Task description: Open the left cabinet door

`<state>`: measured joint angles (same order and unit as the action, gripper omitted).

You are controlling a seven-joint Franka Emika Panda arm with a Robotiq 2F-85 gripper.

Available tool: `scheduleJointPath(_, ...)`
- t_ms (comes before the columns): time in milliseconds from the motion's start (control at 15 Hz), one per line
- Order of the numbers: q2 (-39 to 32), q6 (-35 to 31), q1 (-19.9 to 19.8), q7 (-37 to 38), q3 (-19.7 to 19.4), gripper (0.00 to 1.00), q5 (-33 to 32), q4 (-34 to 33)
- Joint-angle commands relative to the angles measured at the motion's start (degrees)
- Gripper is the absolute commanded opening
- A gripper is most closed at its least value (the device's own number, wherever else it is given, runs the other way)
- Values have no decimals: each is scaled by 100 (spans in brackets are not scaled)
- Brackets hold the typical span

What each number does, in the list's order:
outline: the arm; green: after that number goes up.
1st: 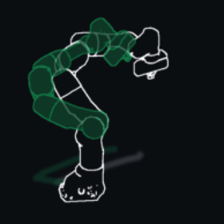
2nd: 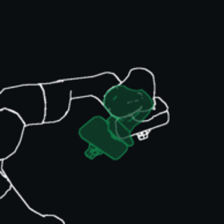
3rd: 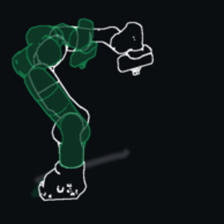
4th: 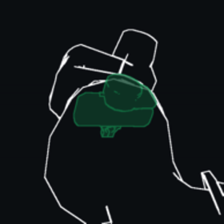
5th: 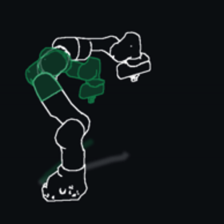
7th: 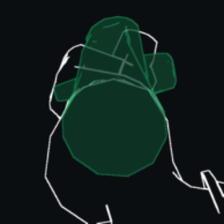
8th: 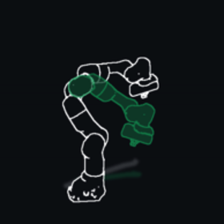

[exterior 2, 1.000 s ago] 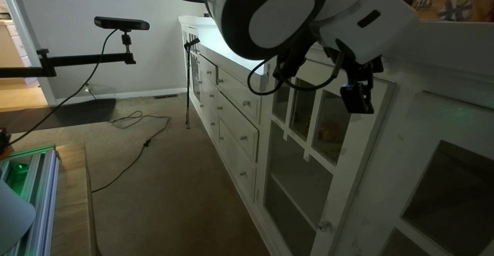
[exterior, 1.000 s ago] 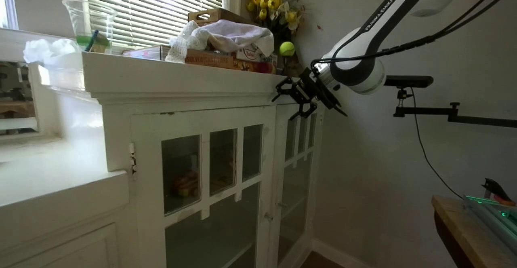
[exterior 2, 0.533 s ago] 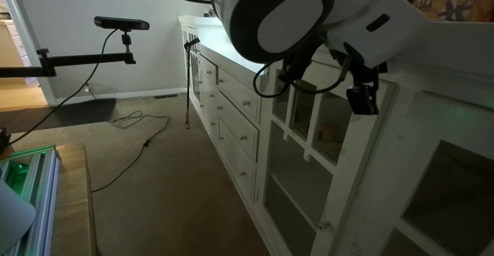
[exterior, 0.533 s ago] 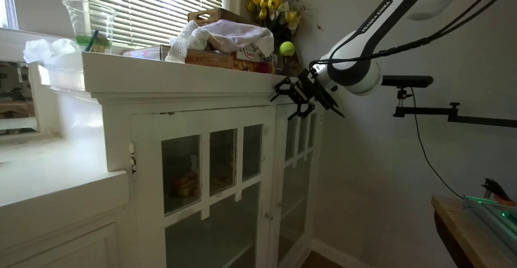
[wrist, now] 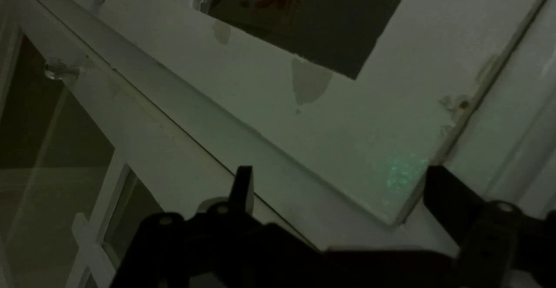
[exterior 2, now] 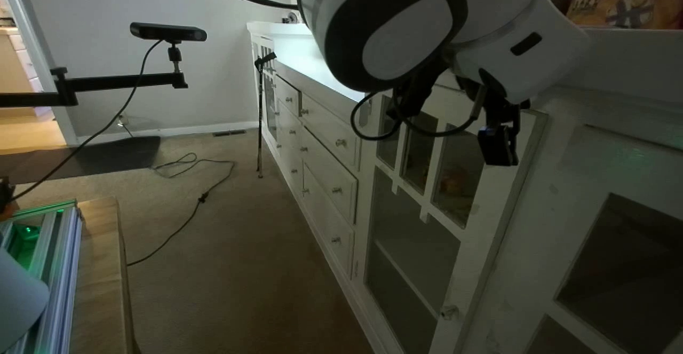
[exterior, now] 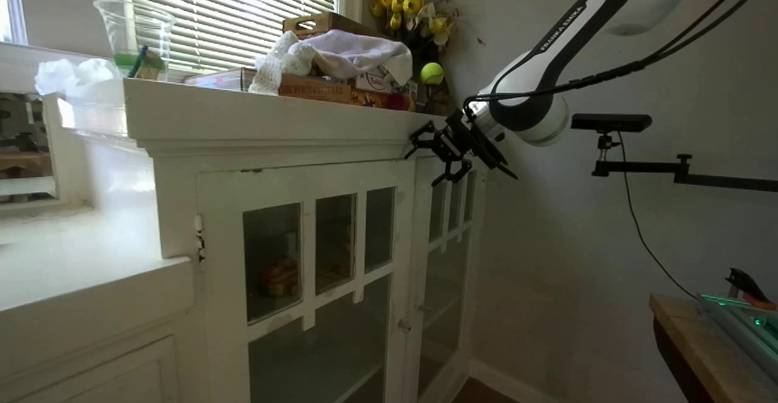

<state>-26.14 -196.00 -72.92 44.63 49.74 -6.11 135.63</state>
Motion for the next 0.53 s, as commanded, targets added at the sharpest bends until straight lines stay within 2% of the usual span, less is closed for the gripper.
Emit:
scheduleJointPath(0, -101, 333, -70, -73, 56, 100, -111, -131)
scheduleJointPath(267, 16, 550, -262, -11, 226, 100, -91, -29)
scheduleJointPath(467, 91, 854, -650, 62, 632, 100, -91, 70)
